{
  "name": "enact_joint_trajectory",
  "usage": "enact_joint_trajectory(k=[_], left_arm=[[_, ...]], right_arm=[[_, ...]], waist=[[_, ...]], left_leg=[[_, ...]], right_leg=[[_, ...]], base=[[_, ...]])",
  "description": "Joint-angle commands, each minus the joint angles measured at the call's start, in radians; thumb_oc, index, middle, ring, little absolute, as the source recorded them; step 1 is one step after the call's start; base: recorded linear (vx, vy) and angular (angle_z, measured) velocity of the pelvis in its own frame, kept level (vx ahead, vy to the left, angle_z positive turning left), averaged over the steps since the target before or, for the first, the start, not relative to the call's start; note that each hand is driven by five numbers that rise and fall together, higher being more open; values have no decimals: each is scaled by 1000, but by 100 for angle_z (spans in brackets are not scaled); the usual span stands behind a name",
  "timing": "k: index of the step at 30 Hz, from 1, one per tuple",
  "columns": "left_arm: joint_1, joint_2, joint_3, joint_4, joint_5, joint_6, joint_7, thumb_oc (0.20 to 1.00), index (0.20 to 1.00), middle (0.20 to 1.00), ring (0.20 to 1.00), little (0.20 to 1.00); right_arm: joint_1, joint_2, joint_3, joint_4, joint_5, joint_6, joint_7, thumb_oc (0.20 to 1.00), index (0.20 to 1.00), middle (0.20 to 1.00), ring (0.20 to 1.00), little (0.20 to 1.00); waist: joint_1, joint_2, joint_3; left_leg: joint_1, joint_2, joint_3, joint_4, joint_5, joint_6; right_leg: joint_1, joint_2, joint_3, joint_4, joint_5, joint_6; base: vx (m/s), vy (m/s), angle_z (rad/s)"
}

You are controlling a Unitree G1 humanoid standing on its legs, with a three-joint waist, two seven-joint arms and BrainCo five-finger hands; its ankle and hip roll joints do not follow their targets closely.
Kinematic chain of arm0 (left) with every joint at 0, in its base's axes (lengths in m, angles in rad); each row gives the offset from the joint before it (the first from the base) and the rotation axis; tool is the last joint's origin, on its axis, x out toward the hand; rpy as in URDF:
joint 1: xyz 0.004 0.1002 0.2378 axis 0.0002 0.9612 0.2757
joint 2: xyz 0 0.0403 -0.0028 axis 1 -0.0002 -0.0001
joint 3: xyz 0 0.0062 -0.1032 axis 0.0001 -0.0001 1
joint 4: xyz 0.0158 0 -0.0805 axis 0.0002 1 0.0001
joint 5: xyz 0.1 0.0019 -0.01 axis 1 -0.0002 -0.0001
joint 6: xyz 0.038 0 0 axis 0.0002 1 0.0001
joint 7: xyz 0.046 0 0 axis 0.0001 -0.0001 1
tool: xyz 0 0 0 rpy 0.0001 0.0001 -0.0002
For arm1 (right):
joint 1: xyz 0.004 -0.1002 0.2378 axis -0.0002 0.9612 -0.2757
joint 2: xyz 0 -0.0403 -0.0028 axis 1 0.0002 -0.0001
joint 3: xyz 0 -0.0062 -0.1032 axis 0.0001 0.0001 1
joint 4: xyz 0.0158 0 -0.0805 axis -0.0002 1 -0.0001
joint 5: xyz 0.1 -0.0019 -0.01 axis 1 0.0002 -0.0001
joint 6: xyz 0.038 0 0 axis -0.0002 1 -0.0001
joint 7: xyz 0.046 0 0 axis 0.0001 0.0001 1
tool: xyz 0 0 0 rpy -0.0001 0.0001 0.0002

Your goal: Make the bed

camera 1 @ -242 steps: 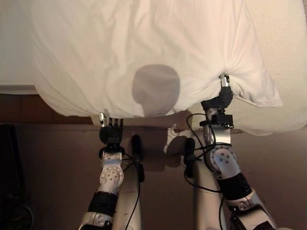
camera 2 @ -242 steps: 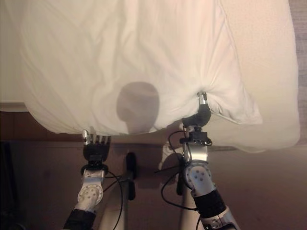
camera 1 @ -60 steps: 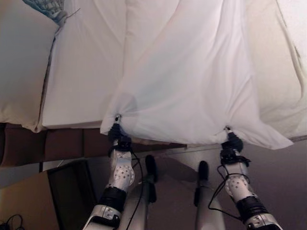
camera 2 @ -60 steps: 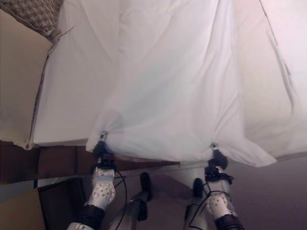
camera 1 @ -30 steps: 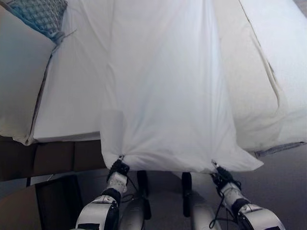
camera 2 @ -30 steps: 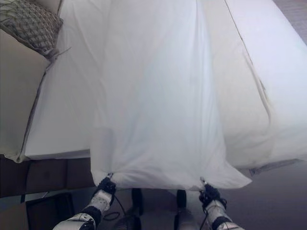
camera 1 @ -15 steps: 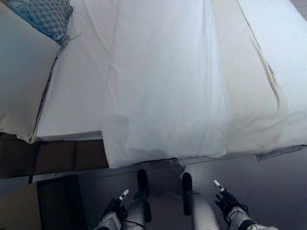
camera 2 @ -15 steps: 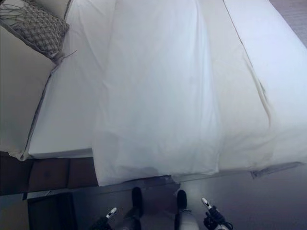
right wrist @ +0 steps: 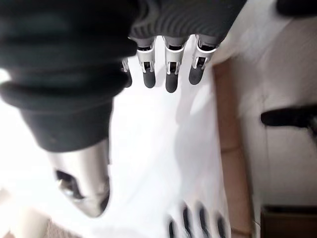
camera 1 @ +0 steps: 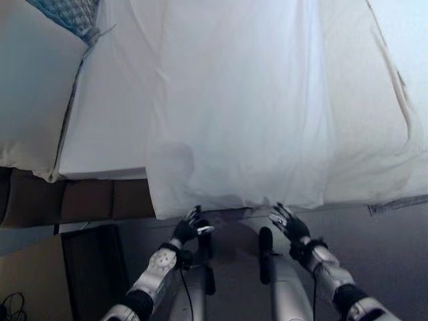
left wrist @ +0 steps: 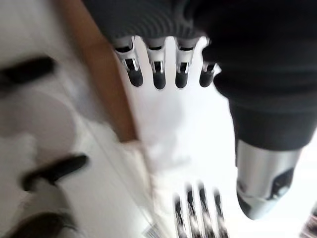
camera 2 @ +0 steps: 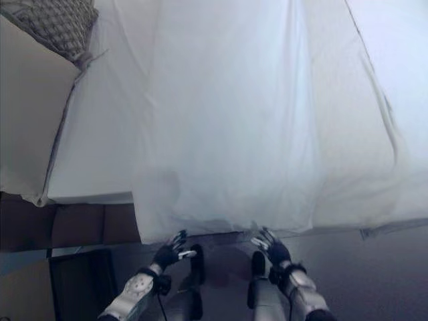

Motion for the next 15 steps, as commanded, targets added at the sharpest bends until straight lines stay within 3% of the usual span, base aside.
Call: enact_joint_trajectory(k=[1,8,15], left_arm=[[-89,16,-54,-6,-32,3,-152,1000,1000,1000,1000,1000],[-325,62,-162,12,-100,50,-338,1000,1000,1000,1000,1000],[-449,65,-92,81,-99,17,-282,1000,1000,1000,1000,1000]], right_arm=[[-68,-4,49,-26,43,48,137,1000,1000,1000,1000,1000],[-261,-54,114,-13,95,115,283,1000,1000,1000,1000,1000],[-382,-60,84,39,110,101,250,1000,1000,1000,1000,1000]], waist=[[-9,-43,18],[-13,-49,31],[-15,-50,33]], left_leg=[[-34,-23,34,121,-107,-8],[-187,-2,41,268,-150,-5],[-297,10,39,370,-177,-5]], right_leg=[[38,7,25,-208,155,74],[-113,-1,28,-84,135,75],[-222,-2,30,-2,120,70]], base=[[-63,-13,5],[-74,-6,1],[-14,1,1]])
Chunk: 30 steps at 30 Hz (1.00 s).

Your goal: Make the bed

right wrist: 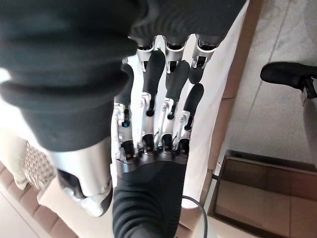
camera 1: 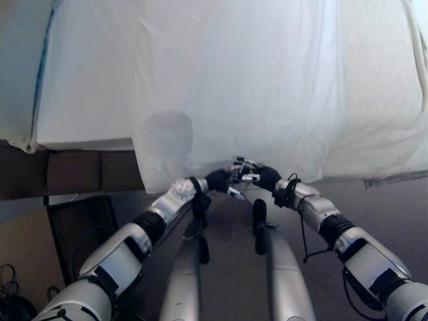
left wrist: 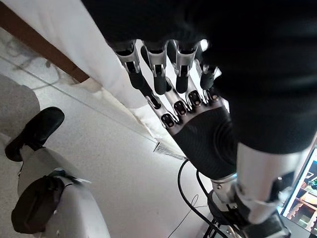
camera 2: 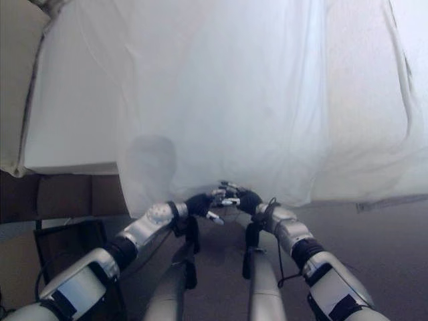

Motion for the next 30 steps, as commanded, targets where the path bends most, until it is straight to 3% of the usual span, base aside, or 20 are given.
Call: enact_joint_trajectory(k=[1,8,11,18,22,25,30], left_arm=[[-56,-33,98,49,-26,-58,68,1000,1000,1000,1000,1000],[-169,-10,191,234,29,-78,269,1000,1000,1000,1000,1000],[-220,25,222,302,106,-95,440,1000,1000,1000,1000,1000],[-264,95,278,387,126,-73,581,1000,1000,1000,1000,1000],[-269,102,311,400,115,-67,633,1000,1000,1000,1000,1000],[-241,124,347,411,116,-66,695,1000,1000,1000,1000,1000],[-155,151,404,421,119,-57,706,1000,1000,1000,1000,1000]], right_arm=[[-58,-22,-39,-6,28,-36,-25,1000,1000,1000,1000,1000],[-185,-20,-74,117,36,-62,-116,1000,1000,1000,1000,1000],[-247,-20,-95,187,59,-75,-180,1000,1000,1000,1000,1000],[-336,-49,-163,303,123,-118,-317,1000,1000,1000,1000,1000],[-347,-84,-182,358,68,-130,-377,1000,1000,1000,1000,1000],[-333,-114,-211,409,36,-128,-445,1000,1000,1000,1000,1000],[-291,-160,-250,426,34,-126,-469,1000,1000,1000,1000,1000]], waist=[[7,-6,-25],[2,-22,-15],[4,-31,-17],[6,-34,-22],[8,-28,-26],[12,-21,-30],[20,-10,-19]], left_leg=[[-67,0,41,189,-146,1],[-143,8,38,277,-177,3],[-185,10,41,333,-195,3],[-207,12,44,342,-202,2],[-203,9,40,321,-190,-1],[-172,6,41,266,-173,-9],[-94,-10,42,143,-127,-18]], right_leg=[[-4,4,8,-159,142,83],[-79,9,13,-78,115,75],[-115,6,12,-40,103,71],[-137,5,8,-31,93,70],[-130,0,-2,-48,96,70],[-94,-3,-11,-93,103,73],[-23,-8,-19,-191,140,83]], base=[[-10,16,-3],[-6,6,-3],[9,12,-7],[2,1,0],[12,-28,1],[13,-17,3],[14,0,5]])
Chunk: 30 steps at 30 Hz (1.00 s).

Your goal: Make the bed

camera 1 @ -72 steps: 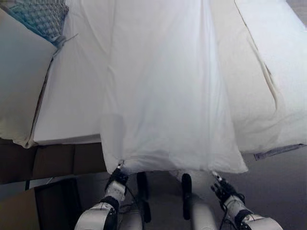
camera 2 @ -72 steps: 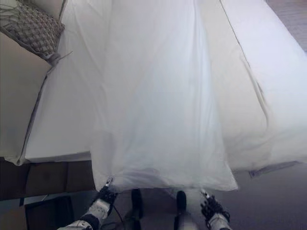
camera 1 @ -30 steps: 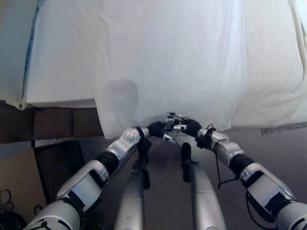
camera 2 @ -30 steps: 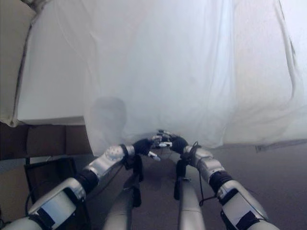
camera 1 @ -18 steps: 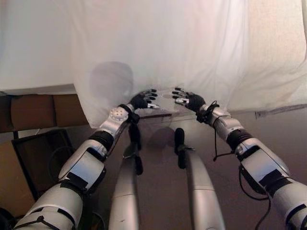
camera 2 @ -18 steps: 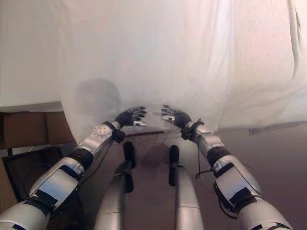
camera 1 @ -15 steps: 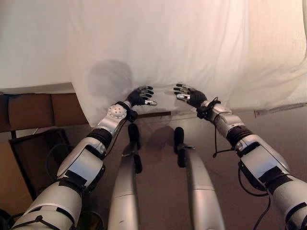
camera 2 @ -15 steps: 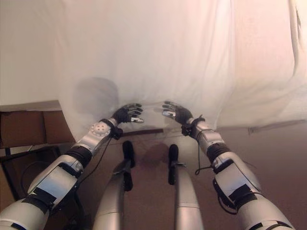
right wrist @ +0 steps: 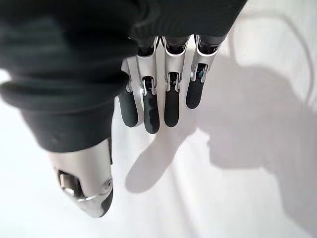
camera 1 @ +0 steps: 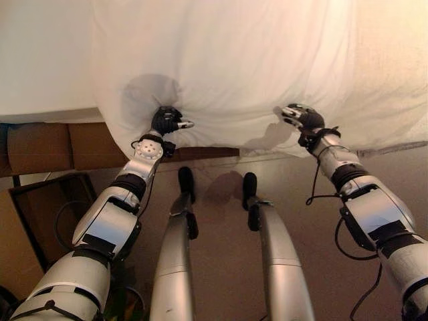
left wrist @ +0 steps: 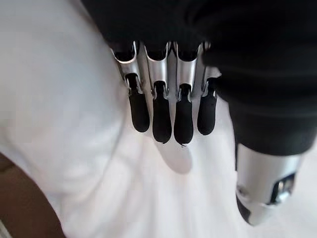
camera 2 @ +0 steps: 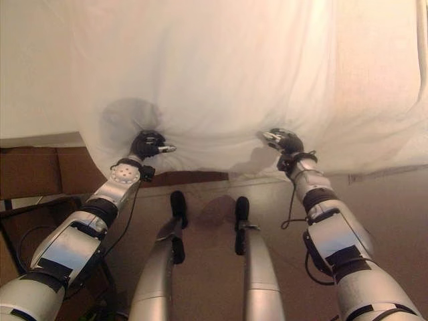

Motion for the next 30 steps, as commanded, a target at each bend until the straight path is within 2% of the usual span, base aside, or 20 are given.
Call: enact_joint_trajectory(k=[1,7,11,13,16,17,20,21,22,23,26,30], left_arm=[[47,102,135,92,-2,-4,70,1000,1000,1000,1000,1000],[205,114,259,159,-24,36,92,1000,1000,1000,1000,1000],[325,77,295,182,3,43,72,1000,1000,1000,1000,1000],[388,30,299,187,21,50,57,1000,1000,1000,1000,1000],[443,-16,293,186,43,55,35,1000,1000,1000,1000,1000],[506,-66,288,181,53,55,9,1000,1000,1000,1000,1000],[564,-105,275,172,74,55,-12,1000,1000,1000,1000,1000],[606,-149,250,184,100,70,-46,1000,1000,1000,1000,1000],[606,-149,250,184,100,70,-46,1000,1000,1000,1000,1000],[641,-178,227,196,140,74,-77,1000,1000,1000,1000,1000],[696,-225,213,210,160,85,-125,1000,1000,1000,1000,1000],[745,-290,126,217,225,96,-221,1000,1000,1000,1000,1000]], right_arm=[[37,-88,-58,38,-11,-50,-30,1000,1000,1000,1000,1000],[173,-95,-144,34,-21,-49,-52,1000,1000,1000,1000,1000],[300,-46,-197,22,-30,-51,-41,1000,1000,1000,1000,1000],[379,-12,-223,14,-34,-55,-35,1000,1000,1000,1000,1000],[455,9,-261,18,-33,-61,-28,1000,1000,1000,1000,1000],[550,52,-281,6,-39,-64,-19,1000,1000,1000,1000,1000],[638,97,-276,-15,-67,-62,-10,1000,1000,1000,1000,1000],[706,124,-281,-18,-88,-59,0,1000,1000,1000,1000,1000],[706,124,-281,-18,-88,-59,0,1000,1000,1000,1000,1000],[762,156,-280,-9,-116,-57,9,1000,1000,1000,1000,1000],[824,196,-266,-5,-166,-48,19,1000,1000,1000,1000,1000],[883,239,-188,2,-301,-26,62,1000,1000,1000,1000,1000]], waist=[[24,20,-42],[26,22,-43],[24,17,-69],[26,10,-84],[25,9,-104],[22,5,-126],[18,2,-149],[13,0,-178],[13,0,-177],[6,6,-205],[0,12,-250],[-12,19,-312]], left_leg=[[78,-28,48,16,-104,-15],[200,-42,39,-105,-56,-20],[291,-48,37,-165,-43,-20],[358,-51,33,-207,-32,-22],[428,-53,24,-250,-27,-21],[489,-51,25,-278,-21,-19],[562,-44,23,-324,-11,-19],[621,-42,18,-363,0,-20],[622,-42,18,-364,0,-20],[673,-39,18,-399,6,-22],[728,-29,28,-437,12,-25],[765,-19,37,-437,-3,-32]], right_leg=[[124,-3,1,-273,140,115],[239,2,-3,-369,171,121],[335,7,-4,-435,187,124],[403,8,-8,-470,194,127],[464,13,-8,-488,194,128],[522,20,-9,-503,189,126],[590,29,-12,-526,186,126],[649,36,-13,-552,185,126],[650,36,-13,-552,185,126],[699,36,-13,-582,188,126],[754,35,-7,-632,200,129],[810,27,13,-718,240,139]], base=[[0,0,0],[18,-20,0],[63,-8,2],[86,-22,1],[109,-9,9],[134,-3,15],[123,-6,-3],[79,-9,-2],[125,4,0],[69,19,-1],[61,15,-2],[42,12,-9]])
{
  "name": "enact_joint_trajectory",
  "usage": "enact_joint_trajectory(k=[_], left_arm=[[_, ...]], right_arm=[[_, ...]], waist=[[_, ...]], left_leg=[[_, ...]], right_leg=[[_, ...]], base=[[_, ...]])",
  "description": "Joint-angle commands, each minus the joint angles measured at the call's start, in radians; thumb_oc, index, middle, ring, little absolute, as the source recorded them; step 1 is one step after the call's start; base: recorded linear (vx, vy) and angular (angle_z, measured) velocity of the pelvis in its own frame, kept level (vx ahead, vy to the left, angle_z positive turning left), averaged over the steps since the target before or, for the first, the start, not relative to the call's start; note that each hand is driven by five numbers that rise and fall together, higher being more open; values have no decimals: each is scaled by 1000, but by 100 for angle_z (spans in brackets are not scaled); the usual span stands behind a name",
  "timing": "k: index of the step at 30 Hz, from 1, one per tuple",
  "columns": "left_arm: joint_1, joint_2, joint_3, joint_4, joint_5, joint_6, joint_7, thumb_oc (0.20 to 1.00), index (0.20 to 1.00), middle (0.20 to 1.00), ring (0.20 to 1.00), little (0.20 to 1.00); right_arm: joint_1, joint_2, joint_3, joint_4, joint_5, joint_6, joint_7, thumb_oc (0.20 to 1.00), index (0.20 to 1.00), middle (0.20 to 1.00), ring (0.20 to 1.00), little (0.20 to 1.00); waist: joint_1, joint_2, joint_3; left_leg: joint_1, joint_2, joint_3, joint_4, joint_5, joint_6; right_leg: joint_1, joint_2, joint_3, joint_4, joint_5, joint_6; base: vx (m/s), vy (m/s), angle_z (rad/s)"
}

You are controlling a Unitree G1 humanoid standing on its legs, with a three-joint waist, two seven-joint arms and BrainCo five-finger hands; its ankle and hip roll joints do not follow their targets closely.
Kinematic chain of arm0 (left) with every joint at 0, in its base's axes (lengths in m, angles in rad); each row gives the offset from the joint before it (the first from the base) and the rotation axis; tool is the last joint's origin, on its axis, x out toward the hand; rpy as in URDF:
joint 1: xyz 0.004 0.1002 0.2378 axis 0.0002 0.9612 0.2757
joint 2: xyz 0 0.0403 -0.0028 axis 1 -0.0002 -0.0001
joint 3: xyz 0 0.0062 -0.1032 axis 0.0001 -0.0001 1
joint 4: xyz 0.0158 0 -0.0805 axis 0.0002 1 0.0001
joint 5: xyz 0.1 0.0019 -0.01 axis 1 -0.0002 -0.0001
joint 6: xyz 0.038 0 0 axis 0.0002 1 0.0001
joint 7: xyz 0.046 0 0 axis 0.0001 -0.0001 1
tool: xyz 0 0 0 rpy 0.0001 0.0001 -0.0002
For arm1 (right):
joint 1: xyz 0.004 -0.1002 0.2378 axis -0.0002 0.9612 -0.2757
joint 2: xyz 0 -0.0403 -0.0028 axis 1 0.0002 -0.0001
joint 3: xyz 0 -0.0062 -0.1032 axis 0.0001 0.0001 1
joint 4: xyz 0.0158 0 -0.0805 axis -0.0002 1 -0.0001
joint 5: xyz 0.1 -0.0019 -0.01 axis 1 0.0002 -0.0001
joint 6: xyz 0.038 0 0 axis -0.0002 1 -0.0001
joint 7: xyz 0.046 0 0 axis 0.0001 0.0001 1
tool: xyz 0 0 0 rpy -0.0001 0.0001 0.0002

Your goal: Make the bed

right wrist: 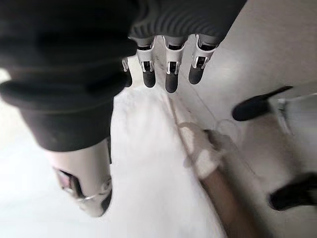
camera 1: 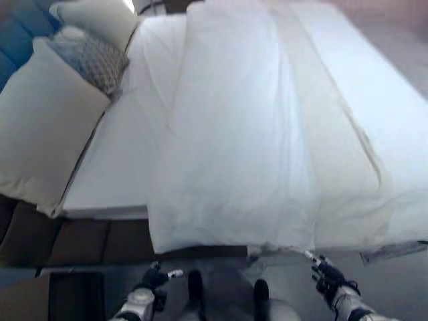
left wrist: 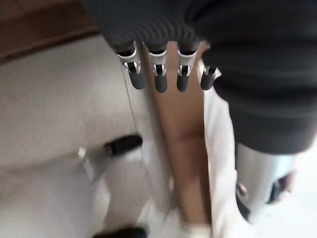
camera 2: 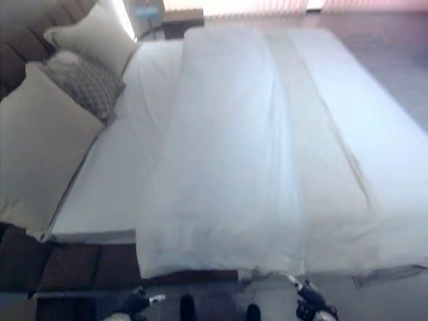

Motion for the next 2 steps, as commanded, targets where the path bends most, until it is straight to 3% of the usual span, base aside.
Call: enact_joint_trajectory(k=[1,2], left_arm=[[-69,-23,-6,50,54,6,-69,1000,1000,1000,1000,1000],[-76,-37,-5,66,43,14,-63,1000,1000,1000,1000,1000]], right_arm=[[-44,22,45,8,-107,4,46,1000,1000,1000,1000,1000],[-52,36,52,22,-103,13,45,1000,1000,1000,1000,1000]], waist=[[-6,-45,-7],[-7,-44,-11]], left_leg=[[37,-41,19,0,-45,-18],[49,-40,24,0,-48,-17]], right_leg=[[56,-41,52,-240,197,97],[67,-42,59,-244,197,97]], base=[[51,20,-13],[55,22,-16]])
